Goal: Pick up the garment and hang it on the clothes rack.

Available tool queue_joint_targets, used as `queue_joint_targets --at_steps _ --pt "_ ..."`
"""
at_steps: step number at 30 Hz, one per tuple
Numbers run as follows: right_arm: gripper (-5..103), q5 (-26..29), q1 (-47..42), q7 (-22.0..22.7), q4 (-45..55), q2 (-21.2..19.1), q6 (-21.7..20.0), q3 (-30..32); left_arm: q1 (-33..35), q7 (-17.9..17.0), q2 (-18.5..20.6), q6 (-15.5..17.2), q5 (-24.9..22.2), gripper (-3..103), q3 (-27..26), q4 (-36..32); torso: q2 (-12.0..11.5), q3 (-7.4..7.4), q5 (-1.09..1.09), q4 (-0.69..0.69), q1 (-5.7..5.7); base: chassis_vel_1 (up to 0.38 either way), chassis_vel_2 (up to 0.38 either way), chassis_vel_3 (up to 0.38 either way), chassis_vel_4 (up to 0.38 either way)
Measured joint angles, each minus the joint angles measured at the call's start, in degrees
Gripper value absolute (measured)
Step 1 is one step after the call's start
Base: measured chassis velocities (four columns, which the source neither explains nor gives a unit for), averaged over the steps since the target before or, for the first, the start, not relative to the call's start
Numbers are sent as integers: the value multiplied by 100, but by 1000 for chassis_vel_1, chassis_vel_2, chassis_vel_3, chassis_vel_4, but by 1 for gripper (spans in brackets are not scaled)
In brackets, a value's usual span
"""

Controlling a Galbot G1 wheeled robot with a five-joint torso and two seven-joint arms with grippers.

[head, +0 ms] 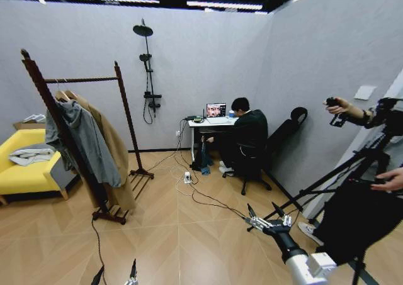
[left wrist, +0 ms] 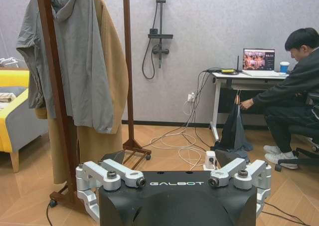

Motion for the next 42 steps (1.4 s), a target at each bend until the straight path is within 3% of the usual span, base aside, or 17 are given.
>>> queue_joint_targets --at_steps 6,11,16,26,31,37,42 --pt "100 -145 443 -54 -218 181 -208 -142 0 1 0 0 0 100 0 0 0 0 0 -1 0 0 0 0 0" --pt "100 -534 1545 -233 -777 640 -774 -524 0 1 0 0 0 100 0 0 0 0 1 1 0 0 0 0 0" --pt "100 -407 1817 -178 -670 743 -1093 -807 -1 0 0 0 0 100 0 0 0 0 -5 0 1 0 0 0 0" --pt "100 -902 1090 -40 -385 777 -927 -976 0 0 0 0 0 100 0 0 0 0 -2 0 0 0 0 0 0" --pt "100 -1415 334 -175 -506 1057 -479 -1032 0 0 0 0 0 100 -1 0 1 0 0 -1 0 0 0 0 0" --pt "100 -1363 128 -181 -506 995 -406 -901 0 0 0 0 0 100 0 0 1 -1 0 0 0 0 0 0 0" --pt "100 -902 189 -214 -365 820 -476 -802 0 0 0 0 0 100 0 0 1 0 0 0 0 0 0 0 0"
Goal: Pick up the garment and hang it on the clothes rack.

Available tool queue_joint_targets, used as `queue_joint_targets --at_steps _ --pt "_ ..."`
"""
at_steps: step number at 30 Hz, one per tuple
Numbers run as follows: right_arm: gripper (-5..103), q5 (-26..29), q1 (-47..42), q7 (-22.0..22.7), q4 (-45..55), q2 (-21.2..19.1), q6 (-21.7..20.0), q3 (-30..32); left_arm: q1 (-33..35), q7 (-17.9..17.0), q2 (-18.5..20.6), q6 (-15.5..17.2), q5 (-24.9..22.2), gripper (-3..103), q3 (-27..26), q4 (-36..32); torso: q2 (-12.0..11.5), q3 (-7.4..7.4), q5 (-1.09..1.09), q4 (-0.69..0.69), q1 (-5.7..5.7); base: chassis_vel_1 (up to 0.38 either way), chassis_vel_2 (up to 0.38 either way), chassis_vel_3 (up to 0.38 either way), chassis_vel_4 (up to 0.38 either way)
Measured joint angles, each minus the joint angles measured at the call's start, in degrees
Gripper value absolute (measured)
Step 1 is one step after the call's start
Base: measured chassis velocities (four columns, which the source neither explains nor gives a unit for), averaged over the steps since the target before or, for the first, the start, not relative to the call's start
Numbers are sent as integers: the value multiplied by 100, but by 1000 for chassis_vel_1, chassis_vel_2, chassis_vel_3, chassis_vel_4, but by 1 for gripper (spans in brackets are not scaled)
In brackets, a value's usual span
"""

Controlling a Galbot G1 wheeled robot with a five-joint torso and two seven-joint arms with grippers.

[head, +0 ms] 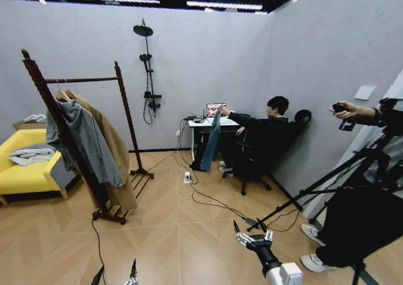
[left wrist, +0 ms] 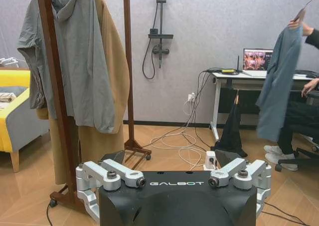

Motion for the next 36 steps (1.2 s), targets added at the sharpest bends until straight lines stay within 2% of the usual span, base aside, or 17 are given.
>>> queue_joint_targets --at_steps 8,17,21,25,36 --pt "100 192 121 -167 43 -49 122 -31 0 0 0 0 0 100 0 0 0 0 0 -1 -1 0 0 0 0" --pt "100 478 314 -164 86 -150 41 15 0 0 0 0 0 100 0 0 -1 0 0 0 -2 -79 86 105 -101" --pt "100 481 251 -204 68 -117 87 2 0 0 0 0 0 100 0 0 -2 2 0 -1 2 -180 175 205 -193" --pt "100 117 227 -303 6 -178 233 -50 0 0 0 0 0 100 0 0 -2 1 0 -1 3 -174 166 176 -165" --pt "100 103 123 -245 -38 -202 223 10 0 0 0 0 0 100 0 0 -1 0 0 -1 -1 -175 181 170 -182"
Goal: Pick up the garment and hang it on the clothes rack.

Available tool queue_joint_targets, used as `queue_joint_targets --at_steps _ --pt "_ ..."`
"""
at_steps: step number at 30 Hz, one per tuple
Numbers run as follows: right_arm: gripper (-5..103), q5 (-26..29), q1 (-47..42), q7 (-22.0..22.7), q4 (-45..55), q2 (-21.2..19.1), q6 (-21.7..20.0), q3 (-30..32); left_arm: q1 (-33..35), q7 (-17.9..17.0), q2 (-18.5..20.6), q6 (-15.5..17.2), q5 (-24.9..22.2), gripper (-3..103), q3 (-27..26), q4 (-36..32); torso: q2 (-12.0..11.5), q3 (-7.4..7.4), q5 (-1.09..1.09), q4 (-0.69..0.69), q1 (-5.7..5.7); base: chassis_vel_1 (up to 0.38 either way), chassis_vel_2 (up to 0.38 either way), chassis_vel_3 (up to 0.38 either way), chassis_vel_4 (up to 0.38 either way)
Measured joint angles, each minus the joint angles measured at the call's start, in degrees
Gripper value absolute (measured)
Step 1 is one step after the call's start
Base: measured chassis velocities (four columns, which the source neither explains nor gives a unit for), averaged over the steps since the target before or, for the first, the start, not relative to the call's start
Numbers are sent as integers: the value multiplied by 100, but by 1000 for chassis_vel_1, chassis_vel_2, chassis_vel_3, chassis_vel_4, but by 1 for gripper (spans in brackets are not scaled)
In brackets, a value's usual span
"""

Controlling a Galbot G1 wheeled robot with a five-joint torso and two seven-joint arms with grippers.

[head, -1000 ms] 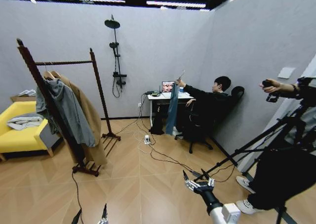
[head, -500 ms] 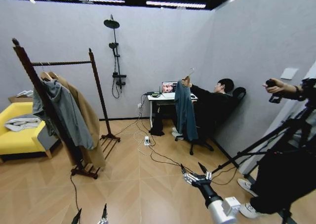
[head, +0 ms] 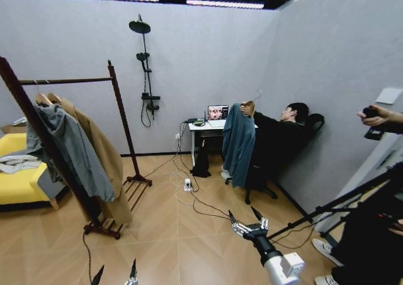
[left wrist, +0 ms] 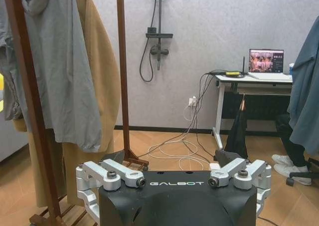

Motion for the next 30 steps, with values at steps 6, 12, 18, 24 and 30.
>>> queue_joint_targets --at_steps 6,12,18,24,30 --pt "100 8 34 61 -105 83 -1 98 0 0 0 0 0 100 0 0 0 0 -2 0 1 -232 232 233 -228" --pt "100 33 206 78 -297 200 -4 41 0 0 0 0 0 100 0 0 0 0 0 -1 1 -257 248 255 -258" --pt "100 92 385 -6 -292 120 88 32 0 0 0 0 0 100 0 0 0 0 1 0 0 -279 282 269 -288" --pt "100 191 438 -18 -173 13 101 97 0 0 0 0 0 100 0 0 0 0 -2 0 1 -290 298 298 -296" --pt "100 84 455 339 31 134 19 99 0 1 0 0 0 100 1 0 0 0 -2 -1 1 -285 277 292 -293"
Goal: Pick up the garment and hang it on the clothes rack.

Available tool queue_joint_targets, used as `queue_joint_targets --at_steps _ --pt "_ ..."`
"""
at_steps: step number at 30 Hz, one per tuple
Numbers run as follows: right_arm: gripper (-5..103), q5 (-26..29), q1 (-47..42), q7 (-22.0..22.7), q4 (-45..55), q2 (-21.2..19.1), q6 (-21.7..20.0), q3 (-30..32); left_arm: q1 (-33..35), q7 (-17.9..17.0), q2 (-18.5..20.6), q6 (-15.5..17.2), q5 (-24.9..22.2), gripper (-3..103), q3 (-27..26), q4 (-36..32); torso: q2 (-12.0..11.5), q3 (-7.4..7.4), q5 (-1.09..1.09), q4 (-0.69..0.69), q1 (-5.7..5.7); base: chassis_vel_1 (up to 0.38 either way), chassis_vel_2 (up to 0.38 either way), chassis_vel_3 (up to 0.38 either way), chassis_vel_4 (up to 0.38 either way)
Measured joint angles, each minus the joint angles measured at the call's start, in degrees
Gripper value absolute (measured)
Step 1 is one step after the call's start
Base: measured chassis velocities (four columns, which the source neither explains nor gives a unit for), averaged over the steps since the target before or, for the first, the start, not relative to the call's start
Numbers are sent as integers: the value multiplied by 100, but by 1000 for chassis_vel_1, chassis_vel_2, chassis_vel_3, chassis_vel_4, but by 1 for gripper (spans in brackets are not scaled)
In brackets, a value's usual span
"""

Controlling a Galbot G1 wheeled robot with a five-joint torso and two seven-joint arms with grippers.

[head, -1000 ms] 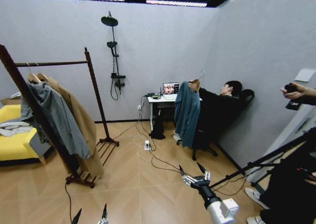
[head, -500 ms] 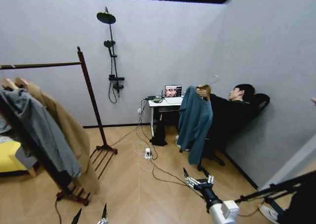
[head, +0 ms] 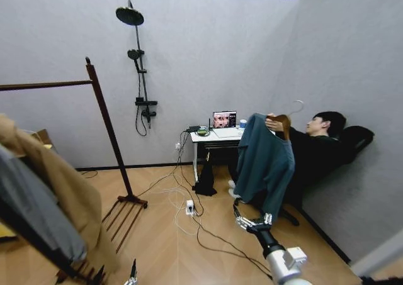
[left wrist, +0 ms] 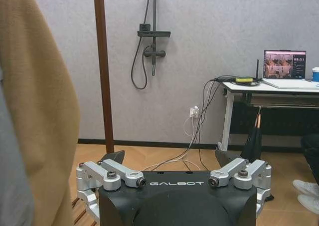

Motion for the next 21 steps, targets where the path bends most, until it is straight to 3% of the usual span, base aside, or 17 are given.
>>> queue_joint_targets --at_steps 3,8,9,10,13,14,17,18,20,21 --pt "100 -175 -28 362 260 47 -58 88 0 0 0 -1 0 100 0 0 -1 1 3 2 2 -268 266 264 -266" --pt "100 -154 -80 455 431 54 11 515 0 0 0 0 0 100 -1 0 -1 1 0 1 3 -209 217 234 -202" --pt "100 23 -117 463 557 47 80 890 0 0 0 0 0 100 -1 0 -1 1 4 1 2 -148 163 126 -168" --pt "100 23 -117 463 557 47 80 890 0 0 0 0 0 100 -1 0 -1 1 4 1 2 -148 163 126 -168" --pt "100 539 -246 358 1080 -28 264 1921 0 0 0 0 0 100 0 0 -1 0 3 1 0 -95 94 102 -87" --pt "100 539 -246 358 1080 -28 264 1921 0 0 0 0 0 100 0 0 -1 0 3 1 0 -84 70 70 -71" --pt "100 967 -289 166 1282 -154 99 3042 0 -2 0 -1 0 100 -2 0 -1 0 1 0 1 -18 23 23 -14" --pt "100 967 -289 166 1282 -154 99 3042 0 -2 0 -1 0 100 -2 0 -1 0 1 0 1 0 0 0 0" --pt "100 1361 -161 -62 940 -450 82 3799 0 -2 0 0 0 100 -2 0 2 -2 4 -1 -4 0 0 0 0" --pt "100 1361 -161 -62 940 -450 82 3799 0 -2 0 0 0 100 -2 0 2 -2 4 -1 -4 0 0 0 0"
